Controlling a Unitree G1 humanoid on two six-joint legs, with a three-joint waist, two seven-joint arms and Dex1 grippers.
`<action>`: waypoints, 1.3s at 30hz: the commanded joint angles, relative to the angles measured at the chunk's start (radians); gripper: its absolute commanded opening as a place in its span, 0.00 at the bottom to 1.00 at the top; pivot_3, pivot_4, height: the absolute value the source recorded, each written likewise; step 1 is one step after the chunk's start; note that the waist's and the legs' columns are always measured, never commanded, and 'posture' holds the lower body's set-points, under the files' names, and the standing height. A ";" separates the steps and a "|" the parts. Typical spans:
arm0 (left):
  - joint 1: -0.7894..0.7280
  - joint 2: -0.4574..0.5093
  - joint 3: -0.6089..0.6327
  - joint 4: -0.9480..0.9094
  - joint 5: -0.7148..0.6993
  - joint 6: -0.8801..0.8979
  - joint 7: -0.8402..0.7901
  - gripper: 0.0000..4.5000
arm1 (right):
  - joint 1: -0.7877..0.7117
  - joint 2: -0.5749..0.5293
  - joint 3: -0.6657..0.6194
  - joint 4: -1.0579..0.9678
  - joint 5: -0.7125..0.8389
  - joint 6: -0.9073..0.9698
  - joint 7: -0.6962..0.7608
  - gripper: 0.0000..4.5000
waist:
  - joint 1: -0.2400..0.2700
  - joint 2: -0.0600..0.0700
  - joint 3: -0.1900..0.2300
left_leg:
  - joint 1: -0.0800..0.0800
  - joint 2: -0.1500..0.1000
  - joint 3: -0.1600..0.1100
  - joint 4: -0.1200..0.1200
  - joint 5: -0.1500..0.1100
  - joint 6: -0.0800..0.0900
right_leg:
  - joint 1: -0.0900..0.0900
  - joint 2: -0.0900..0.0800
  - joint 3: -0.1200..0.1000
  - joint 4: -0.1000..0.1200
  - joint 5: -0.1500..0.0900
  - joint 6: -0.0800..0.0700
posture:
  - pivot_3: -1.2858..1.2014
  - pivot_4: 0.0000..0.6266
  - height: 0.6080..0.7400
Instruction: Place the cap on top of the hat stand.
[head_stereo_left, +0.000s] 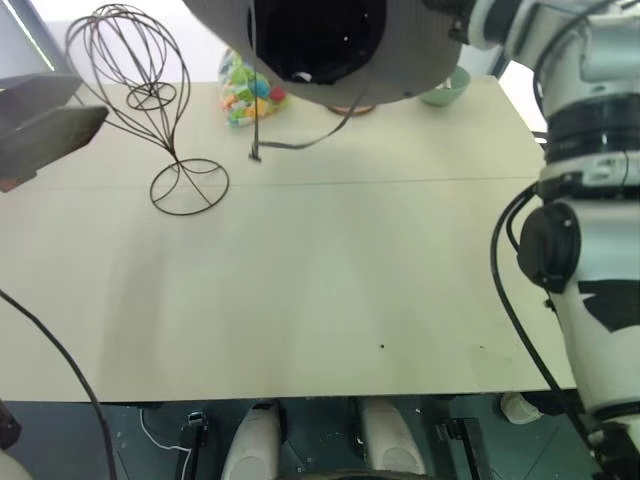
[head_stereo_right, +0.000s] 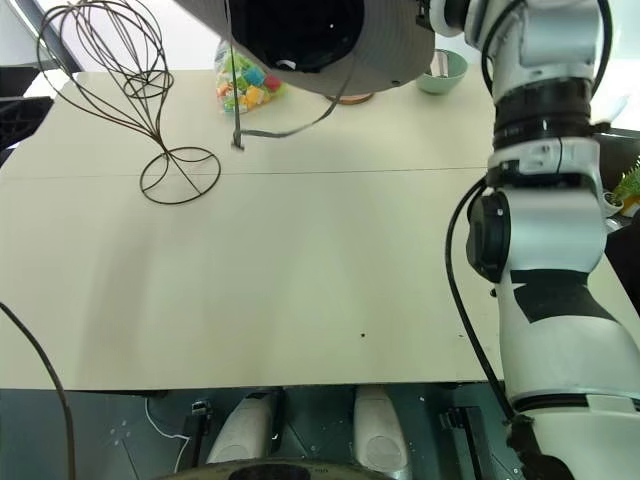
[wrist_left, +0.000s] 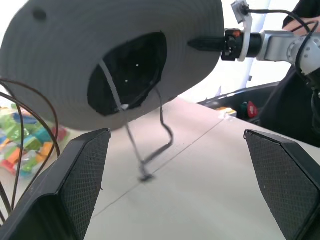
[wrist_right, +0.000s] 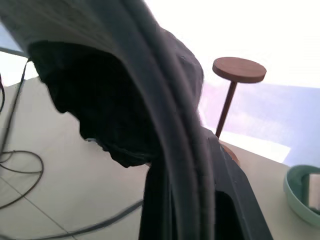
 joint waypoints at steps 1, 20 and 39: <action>0.019 0.023 0.071 -0.041 -0.030 0.002 0.025 1.00 | -0.092 -0.005 -0.011 0.103 -0.021 -0.112 -0.022 0.01 | -0.006 0.000 0.000 | -0.002 0.000 0.000 0.000 0.000 0.000 | -0.001 0.000 0.000 0.000 0.000 0.000 | 0.52 0.24 1.00; 0.190 0.053 0.392 -0.079 -0.086 0.049 0.163 1.00 | -0.301 0.280 -0.112 0.318 0.021 -0.302 -0.119 0.01 | -0.043 0.002 0.001 | -0.006 0.000 0.000 0.001 0.001 -0.002 | -0.007 0.000 0.000 0.004 0.000 0.000 | 0.52 0.24 1.00; 0.424 0.104 0.878 -0.114 -0.166 0.236 0.262 1.00 | -0.275 0.567 0.050 0.315 -0.160 -0.649 -0.168 0.01 | -0.073 0.001 0.001 | -0.007 0.000 -0.001 0.000 0.001 -0.002 | -0.010 0.001 0.000 0.007 0.000 0.000 | 0.52 0.24 1.00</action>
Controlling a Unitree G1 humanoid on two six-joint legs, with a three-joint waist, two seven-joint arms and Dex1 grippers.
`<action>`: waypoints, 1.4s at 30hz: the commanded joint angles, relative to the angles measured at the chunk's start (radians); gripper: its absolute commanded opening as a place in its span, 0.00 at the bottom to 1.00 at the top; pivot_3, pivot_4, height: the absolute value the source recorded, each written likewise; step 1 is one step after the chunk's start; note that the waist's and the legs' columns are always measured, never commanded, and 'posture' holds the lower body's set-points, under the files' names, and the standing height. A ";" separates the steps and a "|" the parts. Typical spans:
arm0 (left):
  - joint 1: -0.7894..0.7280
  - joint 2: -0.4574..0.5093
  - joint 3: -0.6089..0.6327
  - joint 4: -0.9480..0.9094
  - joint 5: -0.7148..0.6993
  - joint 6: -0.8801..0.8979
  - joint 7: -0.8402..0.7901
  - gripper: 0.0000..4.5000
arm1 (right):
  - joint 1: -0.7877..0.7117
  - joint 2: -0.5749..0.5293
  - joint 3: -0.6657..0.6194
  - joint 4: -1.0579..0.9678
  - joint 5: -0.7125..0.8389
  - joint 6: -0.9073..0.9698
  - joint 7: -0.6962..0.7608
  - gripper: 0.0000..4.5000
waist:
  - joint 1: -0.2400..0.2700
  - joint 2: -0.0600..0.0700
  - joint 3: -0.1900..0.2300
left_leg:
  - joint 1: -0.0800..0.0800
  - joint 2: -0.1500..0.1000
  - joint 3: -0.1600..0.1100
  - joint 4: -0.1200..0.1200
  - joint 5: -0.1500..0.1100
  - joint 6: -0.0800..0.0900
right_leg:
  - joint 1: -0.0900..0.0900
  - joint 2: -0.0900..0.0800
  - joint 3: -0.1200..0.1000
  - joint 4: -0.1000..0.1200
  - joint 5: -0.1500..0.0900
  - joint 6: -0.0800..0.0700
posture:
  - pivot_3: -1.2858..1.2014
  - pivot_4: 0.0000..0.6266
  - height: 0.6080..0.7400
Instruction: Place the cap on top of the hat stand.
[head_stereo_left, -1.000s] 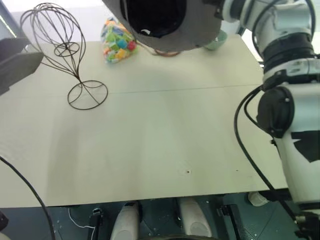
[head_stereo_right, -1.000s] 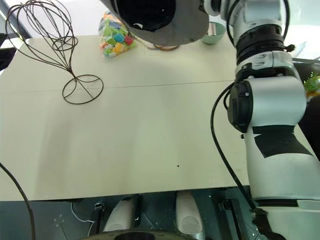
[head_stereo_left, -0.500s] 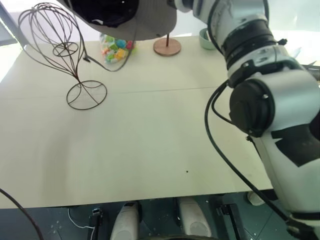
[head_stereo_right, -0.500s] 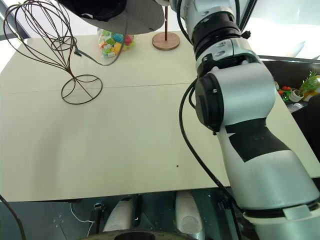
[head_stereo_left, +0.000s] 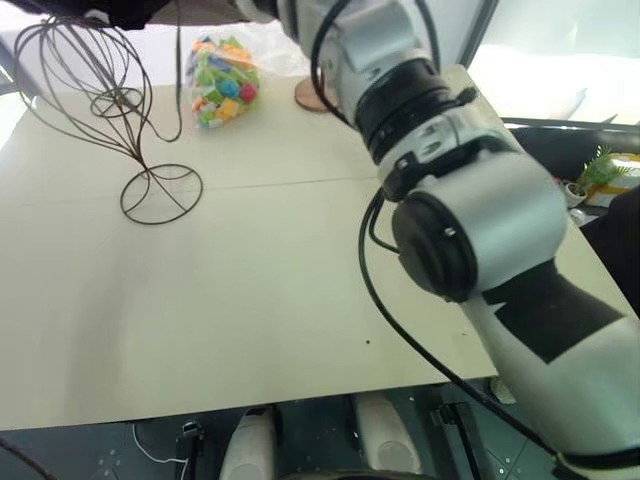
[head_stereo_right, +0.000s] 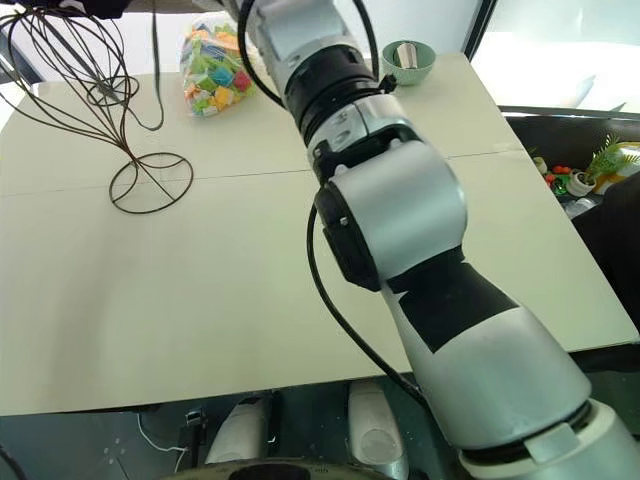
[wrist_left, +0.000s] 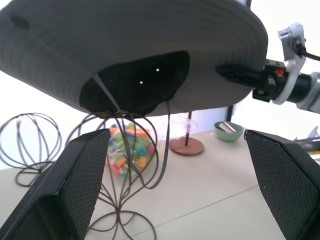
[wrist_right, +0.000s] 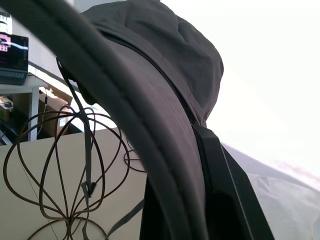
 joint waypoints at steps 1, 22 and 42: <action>0.026 0.029 0.095 -0.008 -0.017 0.019 0.015 1.00 | 0.012 0.028 0.055 -0.036 -0.058 -0.101 -0.011 0.01 | 0.000 0.000 0.000 | 0.000 0.000 0.000 0.000 0.000 0.000 | 0.000 0.000 0.000 0.000 0.000 0.000 | 0.52 0.24 1.00; 0.084 0.077 0.171 0.058 -0.054 0.022 0.057 1.00 | 0.285 0.081 0.503 -0.090 -0.536 -0.456 -0.383 0.01 | 0.000 -0.003 -0.001 | 0.002 0.000 -0.001 0.001 0.001 -0.001 | -0.002 0.000 0.000 0.007 -0.001 -0.002 | 0.52 0.24 1.00; 0.080 0.083 0.074 0.099 -0.004 -0.036 -0.005 1.00 | 0.420 0.074 0.602 -0.093 -0.654 -0.449 -0.542 0.18 | 0.003 -0.004 -0.002 | 0.006 0.000 -0.001 0.001 0.001 -0.002 | 0.002 0.000 0.000 0.008 -0.001 -0.003 | 0.52 0.24 1.00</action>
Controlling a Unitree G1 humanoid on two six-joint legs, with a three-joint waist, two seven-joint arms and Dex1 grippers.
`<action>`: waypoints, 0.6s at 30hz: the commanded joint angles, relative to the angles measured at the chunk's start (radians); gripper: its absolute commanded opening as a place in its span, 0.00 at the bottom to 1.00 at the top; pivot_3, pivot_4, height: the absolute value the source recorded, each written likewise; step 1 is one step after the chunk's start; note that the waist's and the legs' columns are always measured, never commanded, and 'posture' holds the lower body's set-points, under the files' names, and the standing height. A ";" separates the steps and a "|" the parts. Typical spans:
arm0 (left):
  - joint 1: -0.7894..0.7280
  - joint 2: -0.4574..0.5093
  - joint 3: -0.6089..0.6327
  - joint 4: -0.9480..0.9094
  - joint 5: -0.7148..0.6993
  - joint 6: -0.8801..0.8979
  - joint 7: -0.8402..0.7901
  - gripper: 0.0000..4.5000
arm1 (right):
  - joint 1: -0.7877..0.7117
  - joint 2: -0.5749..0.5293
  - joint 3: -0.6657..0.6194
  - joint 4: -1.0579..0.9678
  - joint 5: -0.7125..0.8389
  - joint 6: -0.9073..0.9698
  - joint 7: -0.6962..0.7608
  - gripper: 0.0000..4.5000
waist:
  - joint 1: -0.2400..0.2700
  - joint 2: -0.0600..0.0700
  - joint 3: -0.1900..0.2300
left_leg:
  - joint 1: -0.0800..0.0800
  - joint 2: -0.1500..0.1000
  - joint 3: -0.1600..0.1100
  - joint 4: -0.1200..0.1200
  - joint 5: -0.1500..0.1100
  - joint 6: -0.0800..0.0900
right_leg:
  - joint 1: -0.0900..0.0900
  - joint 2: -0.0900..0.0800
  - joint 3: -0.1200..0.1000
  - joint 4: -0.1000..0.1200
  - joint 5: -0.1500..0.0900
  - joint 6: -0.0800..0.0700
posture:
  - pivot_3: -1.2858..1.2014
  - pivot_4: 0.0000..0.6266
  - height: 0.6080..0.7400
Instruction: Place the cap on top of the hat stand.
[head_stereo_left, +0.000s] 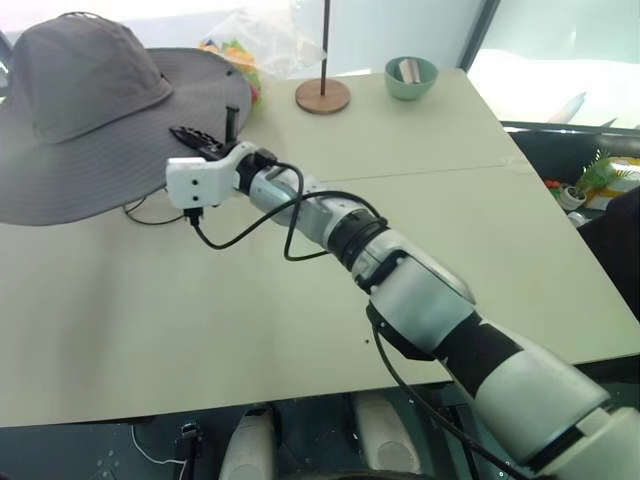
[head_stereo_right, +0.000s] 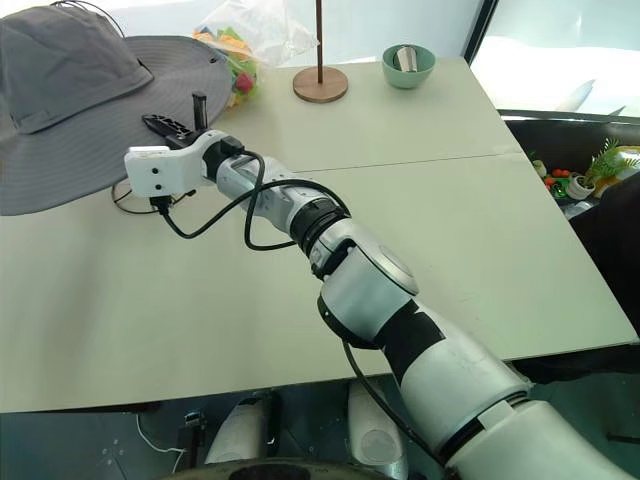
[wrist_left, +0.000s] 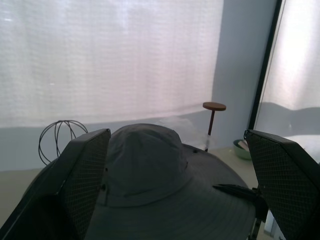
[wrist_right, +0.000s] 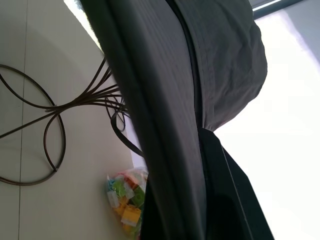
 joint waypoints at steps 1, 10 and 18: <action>0.010 0.016 -0.010 -0.012 0.021 -0.028 -0.027 1.00 | -0.018 -0.001 0.001 -0.047 0.003 -0.021 0.015 0.29 | 0.000 0.000 0.000 | 0.000 0.000 0.000 0.000 0.000 0.000 | 0.001 0.000 0.000 0.000 0.000 0.000 | 0.52 0.24 1.00; 0.053 0.005 -0.021 -0.020 0.082 -0.046 -0.080 1.00 | 0.013 -0.041 0.003 -0.129 0.007 -0.055 0.066 0.99 | -0.001 0.000 0.000 | 0.003 0.000 0.000 -0.001 0.000 0.000 | 0.002 0.000 0.000 0.000 0.000 -0.001 | 0.52 0.24 1.00; 0.084 -0.010 -0.016 0.005 0.145 -0.067 -0.110 1.00 | 0.192 -0.237 -0.006 -0.409 0.040 -0.143 0.243 0.99 | 0.005 -0.002 -0.001 | 0.004 0.000 0.000 0.000 0.000 0.000 | 0.004 0.000 0.000 -0.001 0.000 0.000 | 0.52 0.24 1.00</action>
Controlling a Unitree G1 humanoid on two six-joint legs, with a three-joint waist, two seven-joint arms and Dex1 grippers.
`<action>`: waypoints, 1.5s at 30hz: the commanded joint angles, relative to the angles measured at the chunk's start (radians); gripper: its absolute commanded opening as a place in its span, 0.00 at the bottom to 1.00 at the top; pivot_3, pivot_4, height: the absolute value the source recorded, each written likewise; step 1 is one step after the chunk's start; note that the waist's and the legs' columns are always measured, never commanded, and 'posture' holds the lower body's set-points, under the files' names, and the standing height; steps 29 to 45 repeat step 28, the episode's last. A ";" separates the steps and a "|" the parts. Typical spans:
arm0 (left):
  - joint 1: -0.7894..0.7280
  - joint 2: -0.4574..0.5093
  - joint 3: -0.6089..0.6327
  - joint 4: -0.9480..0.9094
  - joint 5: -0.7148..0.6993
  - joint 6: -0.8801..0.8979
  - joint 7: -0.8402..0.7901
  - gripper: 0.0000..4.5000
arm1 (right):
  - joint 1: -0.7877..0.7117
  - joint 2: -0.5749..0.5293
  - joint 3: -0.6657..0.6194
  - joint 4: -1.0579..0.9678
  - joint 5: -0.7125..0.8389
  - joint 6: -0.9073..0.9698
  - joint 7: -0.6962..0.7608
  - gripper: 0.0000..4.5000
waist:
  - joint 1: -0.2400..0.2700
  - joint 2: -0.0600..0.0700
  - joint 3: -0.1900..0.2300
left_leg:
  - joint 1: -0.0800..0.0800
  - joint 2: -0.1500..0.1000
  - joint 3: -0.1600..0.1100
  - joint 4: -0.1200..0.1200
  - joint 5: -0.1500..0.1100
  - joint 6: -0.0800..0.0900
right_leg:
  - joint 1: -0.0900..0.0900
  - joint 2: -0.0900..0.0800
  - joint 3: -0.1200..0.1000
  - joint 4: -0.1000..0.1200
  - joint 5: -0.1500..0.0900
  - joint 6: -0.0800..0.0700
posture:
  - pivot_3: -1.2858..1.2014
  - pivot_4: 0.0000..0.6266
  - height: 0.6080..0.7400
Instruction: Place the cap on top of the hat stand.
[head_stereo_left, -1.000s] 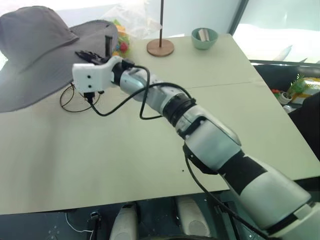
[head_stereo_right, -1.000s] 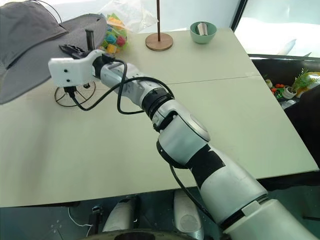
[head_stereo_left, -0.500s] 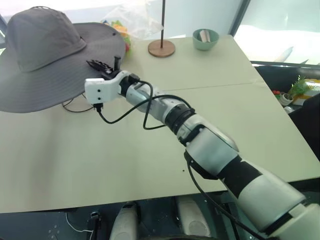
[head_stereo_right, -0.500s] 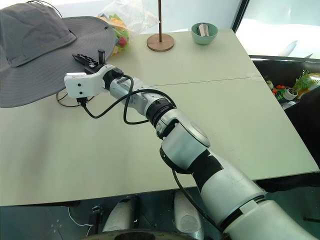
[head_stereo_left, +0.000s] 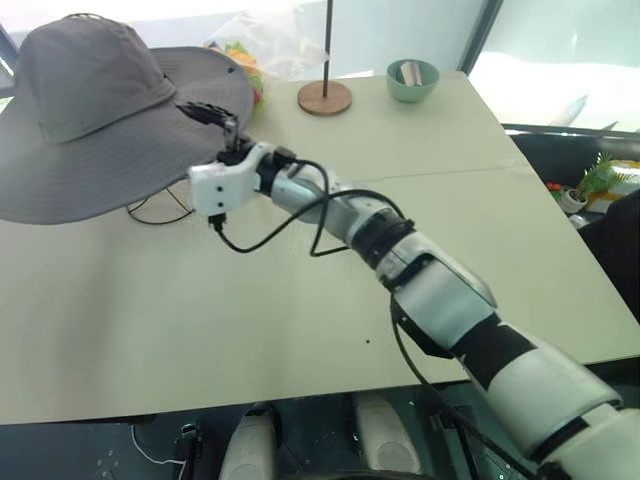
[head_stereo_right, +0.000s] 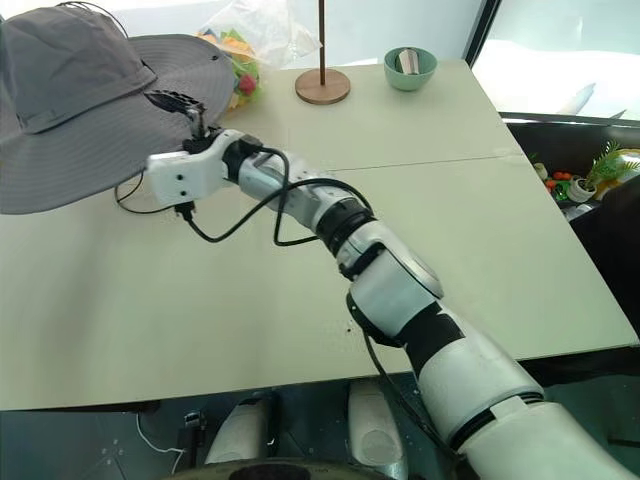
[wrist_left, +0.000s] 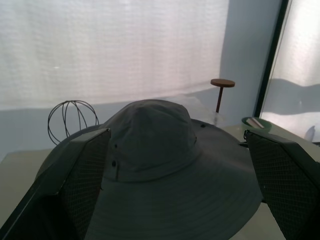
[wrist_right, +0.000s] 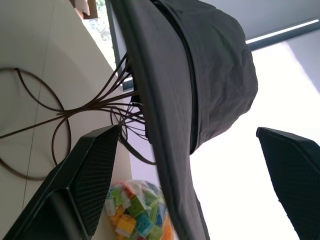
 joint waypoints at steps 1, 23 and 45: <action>0.020 -0.002 0.021 0.011 0.036 -0.030 -0.021 1.00 | 0.090 -0.110 -0.027 -0.201 0.073 -0.063 0.150 0.99 | 0.001 0.000 0.000 | 0.000 0.000 0.000 0.000 0.000 0.000 | 0.000 0.000 0.000 0.000 0.000 0.000 | 0.52 0.24 1.00; 0.304 -0.034 0.091 0.255 0.282 -0.252 -0.284 1.00 | 0.116 -0.777 -0.517 -0.619 1.119 1.177 1.299 0.99 | 0.028 0.002 0.001 | 0.002 0.001 0.003 0.000 0.000 0.001 | 0.001 -0.001 0.000 -0.001 -0.002 -0.002 | 0.52 0.24 1.00; 0.314 -0.024 0.093 0.260 0.274 -0.265 -0.319 1.00 | 0.067 -0.773 -0.550 -0.586 1.148 1.232 1.343 0.99 | 0.027 0.002 0.002 | 0.002 0.001 0.003 -0.001 0.000 0.001 | 0.001 -0.001 0.000 -0.001 -0.002 -0.002 | 0.52 0.24 1.00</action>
